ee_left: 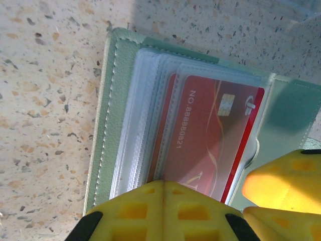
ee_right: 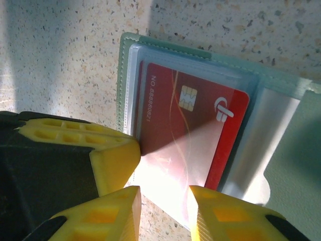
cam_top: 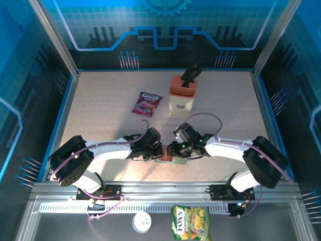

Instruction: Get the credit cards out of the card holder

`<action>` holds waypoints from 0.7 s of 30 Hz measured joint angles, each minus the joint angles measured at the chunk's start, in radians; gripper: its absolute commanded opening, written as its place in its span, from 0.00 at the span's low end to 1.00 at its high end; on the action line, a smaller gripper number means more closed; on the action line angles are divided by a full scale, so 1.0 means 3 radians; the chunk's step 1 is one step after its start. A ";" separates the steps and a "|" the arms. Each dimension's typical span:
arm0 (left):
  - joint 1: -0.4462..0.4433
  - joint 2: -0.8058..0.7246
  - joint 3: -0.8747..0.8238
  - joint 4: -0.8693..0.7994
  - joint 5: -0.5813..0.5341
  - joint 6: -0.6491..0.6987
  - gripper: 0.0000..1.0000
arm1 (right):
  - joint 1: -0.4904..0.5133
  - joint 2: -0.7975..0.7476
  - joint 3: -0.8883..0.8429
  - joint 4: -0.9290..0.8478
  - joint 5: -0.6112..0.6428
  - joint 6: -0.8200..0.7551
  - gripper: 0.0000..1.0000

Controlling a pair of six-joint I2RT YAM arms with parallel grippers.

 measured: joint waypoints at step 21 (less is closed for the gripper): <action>0.0000 -0.0050 0.0000 -0.0107 -0.0047 0.0005 0.00 | -0.0006 0.0173 -0.0001 0.0067 0.0029 0.0031 0.30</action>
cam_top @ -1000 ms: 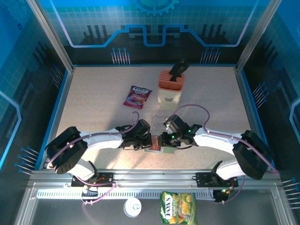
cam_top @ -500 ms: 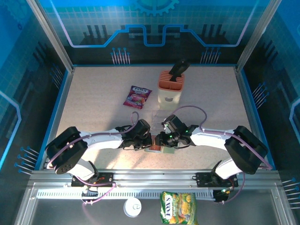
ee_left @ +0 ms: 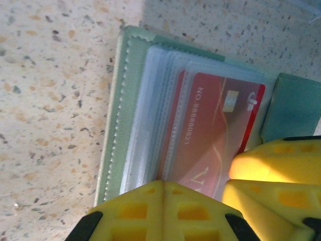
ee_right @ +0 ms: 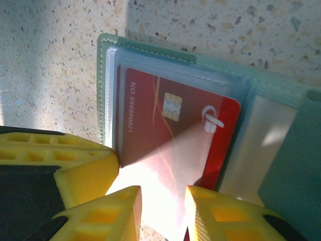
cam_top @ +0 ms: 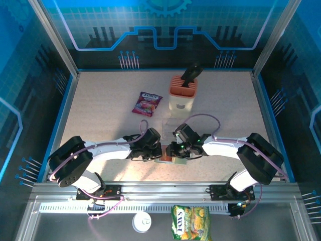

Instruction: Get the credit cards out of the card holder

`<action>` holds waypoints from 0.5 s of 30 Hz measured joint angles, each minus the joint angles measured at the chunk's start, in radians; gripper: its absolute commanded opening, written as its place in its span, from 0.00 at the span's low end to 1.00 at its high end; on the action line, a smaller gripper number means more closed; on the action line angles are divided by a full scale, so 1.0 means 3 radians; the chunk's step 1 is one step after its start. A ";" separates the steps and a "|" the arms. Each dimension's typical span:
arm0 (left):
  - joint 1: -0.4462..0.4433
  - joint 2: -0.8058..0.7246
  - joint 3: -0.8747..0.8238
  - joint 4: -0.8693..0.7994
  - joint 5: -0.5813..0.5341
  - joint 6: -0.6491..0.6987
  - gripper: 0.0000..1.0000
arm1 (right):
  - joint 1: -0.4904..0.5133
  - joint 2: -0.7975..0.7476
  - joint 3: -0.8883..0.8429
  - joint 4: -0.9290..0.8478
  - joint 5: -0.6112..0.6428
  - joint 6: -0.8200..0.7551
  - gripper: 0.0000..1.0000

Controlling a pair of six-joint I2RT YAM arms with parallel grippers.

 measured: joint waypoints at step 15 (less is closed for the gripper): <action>0.0000 -0.0070 -0.0037 -0.0097 -0.0055 0.0022 0.00 | -0.0001 -0.0287 -0.0017 -0.0196 0.0053 -0.0036 0.34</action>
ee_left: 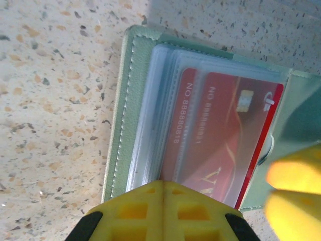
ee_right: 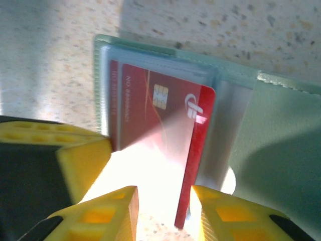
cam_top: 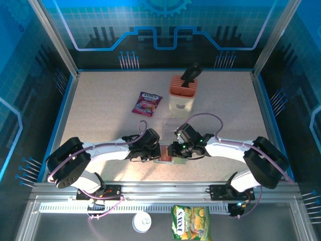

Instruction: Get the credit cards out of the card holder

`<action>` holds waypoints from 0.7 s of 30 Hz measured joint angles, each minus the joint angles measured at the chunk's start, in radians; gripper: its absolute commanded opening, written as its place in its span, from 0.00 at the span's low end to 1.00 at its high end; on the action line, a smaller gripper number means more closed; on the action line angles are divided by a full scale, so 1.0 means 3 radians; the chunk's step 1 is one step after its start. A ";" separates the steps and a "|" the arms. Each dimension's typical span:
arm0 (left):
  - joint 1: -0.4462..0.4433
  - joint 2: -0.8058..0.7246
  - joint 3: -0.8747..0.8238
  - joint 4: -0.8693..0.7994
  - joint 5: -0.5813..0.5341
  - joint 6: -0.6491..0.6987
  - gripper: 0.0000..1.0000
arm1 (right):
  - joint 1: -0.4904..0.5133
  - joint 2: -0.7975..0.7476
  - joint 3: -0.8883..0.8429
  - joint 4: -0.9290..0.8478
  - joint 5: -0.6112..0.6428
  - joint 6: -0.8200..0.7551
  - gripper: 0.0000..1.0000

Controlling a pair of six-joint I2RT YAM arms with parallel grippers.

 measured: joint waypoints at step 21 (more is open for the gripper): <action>0.0000 -0.0282 -0.0108 -0.0226 -0.0053 -0.0025 0.00 | -0.0299 -0.0261 -0.0189 -0.0411 0.0071 -0.0240 0.37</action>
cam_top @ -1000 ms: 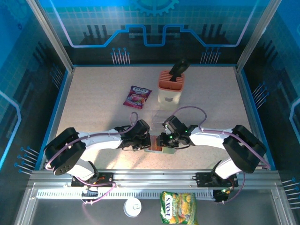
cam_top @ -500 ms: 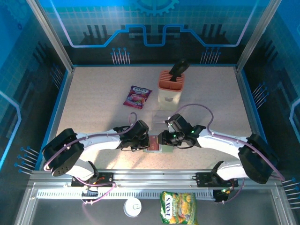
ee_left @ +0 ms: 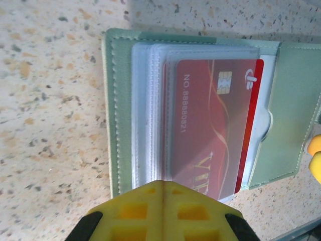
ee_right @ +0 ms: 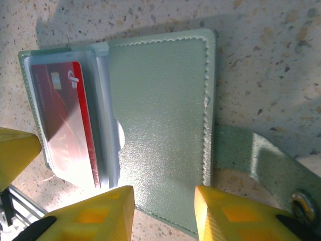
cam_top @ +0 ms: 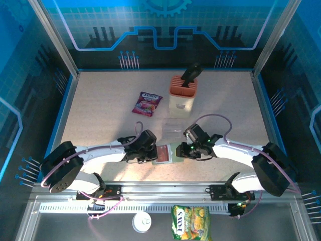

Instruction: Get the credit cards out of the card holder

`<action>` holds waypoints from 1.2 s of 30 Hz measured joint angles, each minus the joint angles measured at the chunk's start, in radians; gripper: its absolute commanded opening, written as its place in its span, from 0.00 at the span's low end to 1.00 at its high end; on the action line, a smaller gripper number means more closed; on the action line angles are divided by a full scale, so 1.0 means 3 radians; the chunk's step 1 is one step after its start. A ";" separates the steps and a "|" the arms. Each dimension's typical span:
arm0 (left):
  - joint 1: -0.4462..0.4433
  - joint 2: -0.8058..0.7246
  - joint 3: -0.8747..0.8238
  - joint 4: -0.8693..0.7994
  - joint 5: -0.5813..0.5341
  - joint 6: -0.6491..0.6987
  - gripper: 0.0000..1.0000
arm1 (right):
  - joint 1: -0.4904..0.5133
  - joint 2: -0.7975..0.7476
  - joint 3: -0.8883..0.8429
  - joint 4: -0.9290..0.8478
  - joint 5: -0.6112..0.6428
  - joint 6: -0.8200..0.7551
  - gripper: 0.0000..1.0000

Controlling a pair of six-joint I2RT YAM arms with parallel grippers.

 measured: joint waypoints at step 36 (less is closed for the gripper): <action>0.0154 0.0197 0.0182 0.0053 0.0095 0.0177 0.00 | 0.0025 0.0411 0.0418 0.0256 -0.0389 -0.0024 0.39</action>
